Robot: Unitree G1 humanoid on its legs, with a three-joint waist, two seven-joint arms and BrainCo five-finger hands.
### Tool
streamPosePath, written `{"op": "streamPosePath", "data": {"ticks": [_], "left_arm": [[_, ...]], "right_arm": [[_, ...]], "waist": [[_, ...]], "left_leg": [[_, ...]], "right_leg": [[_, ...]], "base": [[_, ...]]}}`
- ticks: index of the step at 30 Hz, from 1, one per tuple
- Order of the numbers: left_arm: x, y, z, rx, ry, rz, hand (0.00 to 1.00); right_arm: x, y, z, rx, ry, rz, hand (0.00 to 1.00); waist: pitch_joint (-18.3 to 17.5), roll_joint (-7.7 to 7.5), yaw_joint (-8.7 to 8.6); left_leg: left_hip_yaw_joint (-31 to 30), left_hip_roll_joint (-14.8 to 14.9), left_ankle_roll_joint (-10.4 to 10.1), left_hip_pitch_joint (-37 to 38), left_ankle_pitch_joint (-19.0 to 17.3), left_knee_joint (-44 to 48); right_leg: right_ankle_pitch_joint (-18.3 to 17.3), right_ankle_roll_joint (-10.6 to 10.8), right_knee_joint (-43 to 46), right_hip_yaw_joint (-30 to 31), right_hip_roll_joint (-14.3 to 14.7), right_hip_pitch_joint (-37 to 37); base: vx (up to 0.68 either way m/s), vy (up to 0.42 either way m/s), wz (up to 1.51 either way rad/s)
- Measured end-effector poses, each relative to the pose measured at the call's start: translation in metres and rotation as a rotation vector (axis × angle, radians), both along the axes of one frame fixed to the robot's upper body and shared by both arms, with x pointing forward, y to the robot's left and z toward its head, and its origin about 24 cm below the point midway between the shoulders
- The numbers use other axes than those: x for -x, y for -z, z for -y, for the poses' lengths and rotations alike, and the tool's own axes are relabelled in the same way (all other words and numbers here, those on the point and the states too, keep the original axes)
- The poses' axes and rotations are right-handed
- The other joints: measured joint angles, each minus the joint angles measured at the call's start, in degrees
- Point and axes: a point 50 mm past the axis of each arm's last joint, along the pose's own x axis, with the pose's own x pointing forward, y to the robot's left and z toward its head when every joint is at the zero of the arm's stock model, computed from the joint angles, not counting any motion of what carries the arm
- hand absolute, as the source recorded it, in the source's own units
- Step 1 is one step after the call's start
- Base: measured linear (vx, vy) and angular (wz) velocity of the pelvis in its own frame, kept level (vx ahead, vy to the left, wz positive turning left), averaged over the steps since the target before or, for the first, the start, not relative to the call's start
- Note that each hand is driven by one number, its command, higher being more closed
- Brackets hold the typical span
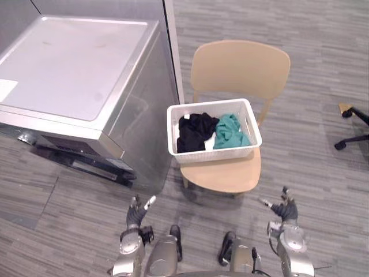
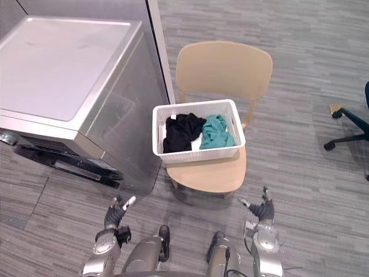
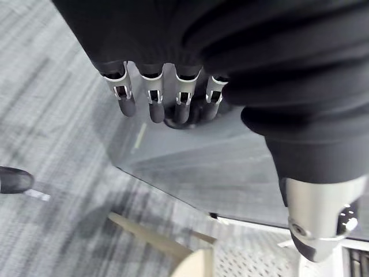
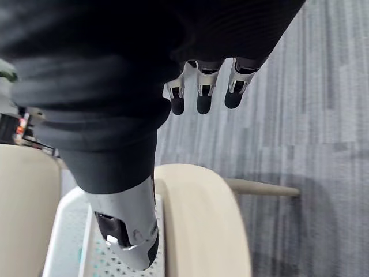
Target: Pick up the laundry basket with both hands and put the clothes into the washing machine.
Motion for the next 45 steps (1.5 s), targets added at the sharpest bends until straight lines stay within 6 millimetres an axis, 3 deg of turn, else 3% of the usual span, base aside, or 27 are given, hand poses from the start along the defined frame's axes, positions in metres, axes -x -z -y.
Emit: {"op": "streamPosePath", "data": {"ticks": [4,10,13,14,15,16,19,21,22,23,24,26,27,30,32,36,45], "left_arm": [[0.036,0.026,-0.018,-0.024,-0.061,-0.195,0.0],[0.039,0.029,-0.021,-0.063,-0.061,-0.228,0.0],[0.039,0.03,-0.022,-0.064,-0.081,-0.234,0.0],[0.04,0.031,-0.024,-0.067,-0.1,-0.245,0.0],[0.044,0.032,-0.025,-0.069,-0.107,-0.259,0.0],[0.046,0.034,-0.026,-0.07,-0.111,-0.271,0.0],[0.053,0.036,-0.034,-0.095,-0.102,-0.307,0.0],[0.056,0.037,-0.033,-0.092,-0.098,-0.315,0.0],[0.059,0.037,-0.034,-0.099,-0.091,-0.322,0.0],[0.06,0.037,-0.035,-0.105,-0.087,-0.326,0.0],[0.062,0.037,-0.039,-0.123,-0.075,-0.332,0.0],[0.061,0.036,-0.041,-0.132,-0.072,-0.328,0.0],[0.057,0.034,-0.042,-0.139,-0.066,-0.312,0.0],[0.039,0.03,-0.036,-0.153,-0.016,-0.275,0.0],[0.034,0.031,-0.027,-0.146,0.023,-0.263,0.0],[0.034,0.032,-0.018,-0.131,0.041,-0.26,0.0],[0.024,0.032,-0.001,-0.123,0.106,-0.24,0.0]], "right_arm": [[0.021,0.034,-0.004,-0.062,0.021,-0.171,0.0],[0.021,0.044,-0.007,-0.12,0.037,-0.209,0.0],[0.012,0.046,-0.008,-0.131,0.036,-0.219,0.0],[0.013,0.047,-0.005,-0.121,0.041,-0.234,0.0],[0.014,0.048,-0.003,-0.109,0.046,-0.242,0.0],[0.014,0.047,0.0,-0.103,0.05,-0.243,0.0],[0.001,0.046,-0.013,-0.135,0.03,-0.221,0.0],[0.0,0.045,-0.014,-0.134,0.026,-0.217,0.0],[0.001,0.046,-0.015,-0.133,0.016,-0.229,0.0],[-0.001,0.046,-0.017,-0.132,0.002,-0.233,0.0],[-0.007,0.045,-0.025,-0.128,-0.042,-0.227,0.0],[-0.01,0.044,-0.032,-0.132,-0.081,-0.223,0.0],[-0.014,0.043,-0.036,-0.133,-0.111,-0.212,0.0],[-0.02,0.039,-0.037,-0.128,-0.125,-0.194,0.0],[-0.021,0.038,-0.038,-0.127,-0.131,-0.187,0.0],[-0.035,0.027,-0.047,-0.13,-0.18,-0.123,0.0],[-0.039,0.028,-0.081,-0.157,-0.384,-0.135,0.0]], "waist": [[-1.5,0.04,0.03],[-2.1,-0.24,1.26],[-2.0,-1.37,1.27],[-2.0,-1.47,1.24],[-2.1,-0.94,1.21],[-2.1,-0.78,1.04],[-1.7,-2.82,1.24],[-1.5,-3.62,1.23],[-1.4,-3.52,1.02],[-1.2,-3.25,0.83],[-0.8,-2.83,-0.07],[-0.5,-2.48,-1.03],[-0.3,-2.34,-1.91],[0.6,-3.31,-2.09],[0.9,-2.9,-3.38],[1.4,-1.97,-2.67],[1.4,-1.53,-1.77]], "left_leg": [[-4.2,-1.0,-0.7,2.5,2.3,-3.4],[-9.4,-3.0,-1.2,0.5,8.8,-8.6],[9.3,1.2,1.0,-2.9,8.3,-7.5],[17.7,3.2,3.1,-3.2,7.0,-5.7],[23.1,5.1,3.7,-2.4,6.9,-4.4],[24.2,5.0,4.4,-2.2,7.4,-4.0],[22.0,1.0,6.0,-3.3,5.6,-3.4],[20.7,-1.6,6.7,-3.4,2.3,-1.5],[19.8,-3.6,7.4,-2.0,0.8,-1.0],[19.2,-3.9,7.6,-1.3,0.4,-1.0],[17.8,-4.2,7.8,0.3,0.1,-1.4],[16.1,-4.5,7.7,2.1,0.1,-2.6],[14.6,-5.0,7.7,2.8,0.2,-3.1],[11.6,-6.7,7.6,3.1,0.8,-3.0],[8.4,-7.5,7.4,3.0,0.7,-2.3],[5.6,-6.7,5.0,3.0,2.3,-5.4],[-1.4,-6.0,1.0,4.3,4.8,-8.9]], "right_leg": [[-0.2,0.4,-2.3,-4.9,-0.3,4.9],[-0.6,0.5,-3.2,-15.3,-2.4,7.8],[-0.6,0.3,-3.8,-22.4,-4.8,9.1],[-0.4,0.4,-4.3,-24.9,-5.9,10.4],[0.4,2.0,-4.5,-26.8,-6.2,11.7],[0.8,3.0,-4.5,-27.6,-6.5,12.3],[2.4,4.3,-6.8,-27.9,-8.4,13.5],[2.7,5.0,-1.0,-26.4,-12.9,13.2],[3.4,-1.5,9.4,-21.1,-17.4,9.8],[2.8,-3.9,13.3,-16.5,-17.6,7.6],[1.1,-3.0,18.6,-7.0,-14.6,3.8],[-1.4,-0.3,19.3,0.8,-9.2,0.8],[-2.5,0.4,14.6,5.1,-4.4,-1.2],[-1.8,1.6,1.2,13.3,2.3,-3.2],[2.2,1.0,0.2,13.5,2.8,-2.2],[2.2,0.4,-2.6,10.3,3.9,-1.0],[2.7,-0.4,-8.1,2.3,5.0,4.9]], "base": [[0.06,-0.03,0.52],[-0.04,-0.02,0.92],[-0.09,0.094,1.21],[0.05,0.175,1.15],[0.09,0.194,1.16],[0.1,0.185,0.8],[0.09,0.238,0.51],[0.12,0.286,0.55],[0.13,0.246,0.42],[0.17,0.251,0.51],[0.12,0.12,0.42],[0.15,0.082,0.62],[0.15,0.038,0.64],[0.18,-0.034,0.69],[0.17,-0.083,0.86],[0.14,-0.118,0.34],[0.09,-0.086,0.39]]}}
